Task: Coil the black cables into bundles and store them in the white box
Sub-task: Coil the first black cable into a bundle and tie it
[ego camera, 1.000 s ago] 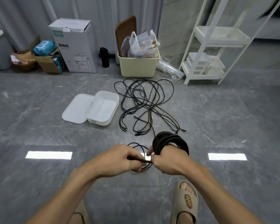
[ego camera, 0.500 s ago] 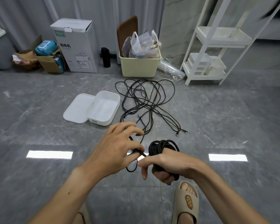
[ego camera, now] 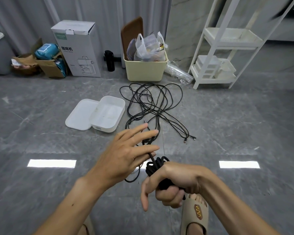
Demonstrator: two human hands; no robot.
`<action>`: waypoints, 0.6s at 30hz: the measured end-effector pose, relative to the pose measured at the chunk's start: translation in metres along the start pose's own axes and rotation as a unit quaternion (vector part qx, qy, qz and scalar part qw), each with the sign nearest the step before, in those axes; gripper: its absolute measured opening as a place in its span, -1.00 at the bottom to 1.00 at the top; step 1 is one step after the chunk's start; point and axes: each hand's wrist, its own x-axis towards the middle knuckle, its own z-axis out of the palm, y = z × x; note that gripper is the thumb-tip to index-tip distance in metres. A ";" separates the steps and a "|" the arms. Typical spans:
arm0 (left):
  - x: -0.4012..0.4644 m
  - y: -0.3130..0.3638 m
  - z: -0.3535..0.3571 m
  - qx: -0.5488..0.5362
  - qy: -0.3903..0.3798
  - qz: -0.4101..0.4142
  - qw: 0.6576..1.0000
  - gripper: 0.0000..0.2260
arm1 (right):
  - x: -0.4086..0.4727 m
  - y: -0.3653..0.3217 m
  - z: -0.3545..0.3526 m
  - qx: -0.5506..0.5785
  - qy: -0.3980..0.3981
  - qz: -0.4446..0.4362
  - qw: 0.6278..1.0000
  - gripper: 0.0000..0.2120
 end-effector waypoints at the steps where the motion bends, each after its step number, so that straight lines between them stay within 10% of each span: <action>1: 0.000 0.000 0.001 -0.019 -0.004 -0.008 1.000 -0.66 | 0.000 -0.001 0.000 0.019 -0.035 -0.013 0.999 -0.73; 12: -0.004 -0.008 0.017 -0.127 -0.053 -0.099 0.986 -0.77 | -0.003 -0.006 0.002 0.134 -0.253 -0.125 0.950 -0.72; 18: -0.006 -0.009 0.011 -0.152 -0.033 -0.087 0.984 -0.61 | -0.015 -0.005 0.000 0.153 -0.233 -0.196 0.940 -0.69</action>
